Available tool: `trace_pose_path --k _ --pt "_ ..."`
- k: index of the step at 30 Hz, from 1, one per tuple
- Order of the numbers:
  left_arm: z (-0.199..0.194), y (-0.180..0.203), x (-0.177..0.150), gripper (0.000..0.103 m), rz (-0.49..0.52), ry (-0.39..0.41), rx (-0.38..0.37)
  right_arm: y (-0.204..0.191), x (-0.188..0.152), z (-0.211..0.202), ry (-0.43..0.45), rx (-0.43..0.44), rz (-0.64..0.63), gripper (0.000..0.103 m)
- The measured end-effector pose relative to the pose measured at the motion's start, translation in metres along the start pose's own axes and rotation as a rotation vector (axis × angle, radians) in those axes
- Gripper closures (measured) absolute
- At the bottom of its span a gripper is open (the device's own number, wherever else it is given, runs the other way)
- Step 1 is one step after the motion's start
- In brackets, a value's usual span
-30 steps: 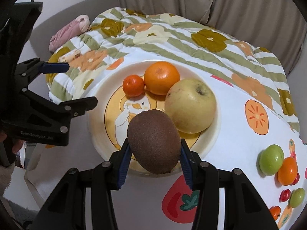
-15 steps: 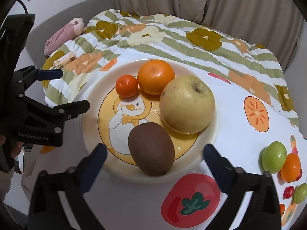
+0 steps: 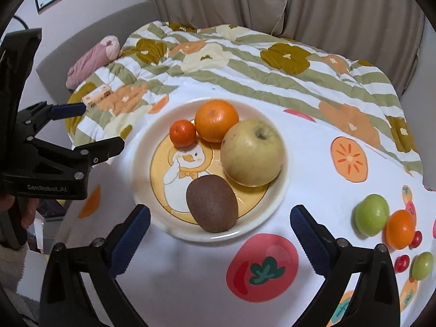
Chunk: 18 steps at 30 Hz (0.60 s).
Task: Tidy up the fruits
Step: 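Move both tools back toward the remaining fruits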
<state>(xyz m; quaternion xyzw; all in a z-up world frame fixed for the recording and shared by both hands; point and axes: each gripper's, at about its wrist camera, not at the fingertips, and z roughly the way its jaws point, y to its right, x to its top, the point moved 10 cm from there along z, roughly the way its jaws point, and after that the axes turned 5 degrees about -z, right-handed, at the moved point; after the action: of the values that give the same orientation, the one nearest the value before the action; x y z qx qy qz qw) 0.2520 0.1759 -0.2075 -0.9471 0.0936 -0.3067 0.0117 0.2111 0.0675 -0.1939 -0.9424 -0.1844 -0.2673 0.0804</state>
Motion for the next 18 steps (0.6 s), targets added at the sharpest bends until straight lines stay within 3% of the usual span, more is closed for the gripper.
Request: trace_pose_path --k 8,18 --pt "-0.042 0.031 0.005 0.0 -0.008 0.043 0.014 0.019 -0.003 -0.05 0.063 -0.03 -0.024 0.0" --pt "-0.074 0.112 -0.001 0.0 0.001 0.066 -0.046 0.08 -0.035 -0.113 0.11 -0.085 0.057 0.0"
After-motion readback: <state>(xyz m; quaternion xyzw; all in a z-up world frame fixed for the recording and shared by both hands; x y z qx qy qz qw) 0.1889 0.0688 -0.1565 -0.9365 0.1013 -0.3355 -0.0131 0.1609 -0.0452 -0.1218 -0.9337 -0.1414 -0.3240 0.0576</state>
